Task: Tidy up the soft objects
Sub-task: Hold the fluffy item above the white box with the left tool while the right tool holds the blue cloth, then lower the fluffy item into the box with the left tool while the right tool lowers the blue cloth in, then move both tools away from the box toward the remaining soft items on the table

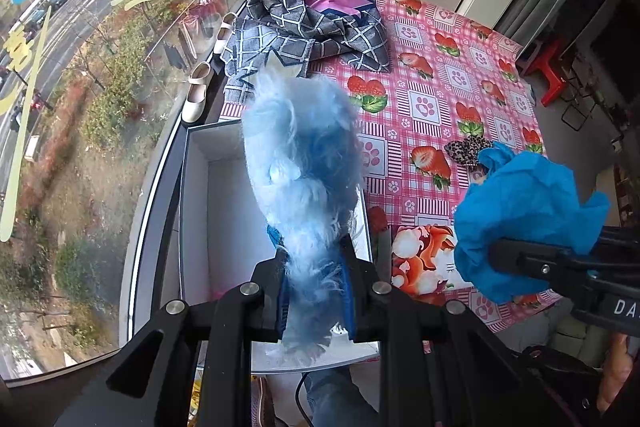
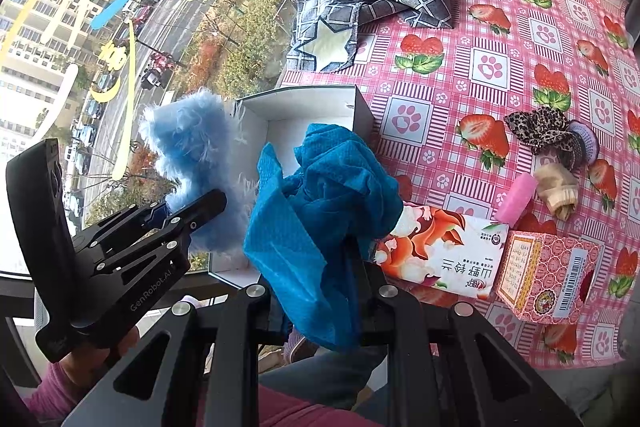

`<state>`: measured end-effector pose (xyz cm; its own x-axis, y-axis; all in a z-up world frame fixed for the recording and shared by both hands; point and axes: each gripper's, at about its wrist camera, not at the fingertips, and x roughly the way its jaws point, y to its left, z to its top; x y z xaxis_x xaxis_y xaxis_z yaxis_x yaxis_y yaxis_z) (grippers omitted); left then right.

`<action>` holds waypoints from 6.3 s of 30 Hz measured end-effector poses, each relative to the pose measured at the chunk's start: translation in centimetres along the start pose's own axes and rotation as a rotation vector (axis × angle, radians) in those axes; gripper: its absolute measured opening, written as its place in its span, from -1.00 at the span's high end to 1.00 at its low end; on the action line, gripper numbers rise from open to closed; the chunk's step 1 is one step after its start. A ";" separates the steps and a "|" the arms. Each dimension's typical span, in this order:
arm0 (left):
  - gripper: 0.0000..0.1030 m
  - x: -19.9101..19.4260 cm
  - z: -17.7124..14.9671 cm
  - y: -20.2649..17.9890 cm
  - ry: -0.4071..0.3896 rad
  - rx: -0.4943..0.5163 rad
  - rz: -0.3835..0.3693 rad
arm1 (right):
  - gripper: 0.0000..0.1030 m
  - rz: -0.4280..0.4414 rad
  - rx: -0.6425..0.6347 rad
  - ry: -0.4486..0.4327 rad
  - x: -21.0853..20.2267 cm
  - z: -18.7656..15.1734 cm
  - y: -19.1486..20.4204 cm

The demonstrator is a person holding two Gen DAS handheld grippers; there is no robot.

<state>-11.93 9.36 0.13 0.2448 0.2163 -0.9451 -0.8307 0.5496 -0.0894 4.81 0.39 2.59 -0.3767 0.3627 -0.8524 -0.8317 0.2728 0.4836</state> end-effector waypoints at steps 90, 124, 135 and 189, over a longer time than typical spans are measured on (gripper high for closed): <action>0.56 0.7 -1.7 1.9 0.027 -0.051 -0.014 | 0.57 -0.005 0.018 0.036 0.5 -1.5 -0.1; 0.55 5.9 -3.3 5.9 0.095 -0.192 0.023 | 0.57 -0.065 -0.123 0.118 5.9 2.5 5.1; 0.05 6.8 -3.3 5.7 0.099 -0.175 0.019 | 0.57 -0.097 -0.166 0.117 7.7 5.0 7.3; -1.00 9.2 2.3 -11.5 0.193 0.175 -0.124 | -0.99 -0.122 0.433 -0.086 -7.5 -1.2 -18.4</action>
<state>1.07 6.88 -6.81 0.2256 -0.0103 -0.9742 -0.6974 0.6965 -0.1689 22.46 -8.40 -0.20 -0.2358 0.3727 -0.8975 -0.6135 0.6591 0.4349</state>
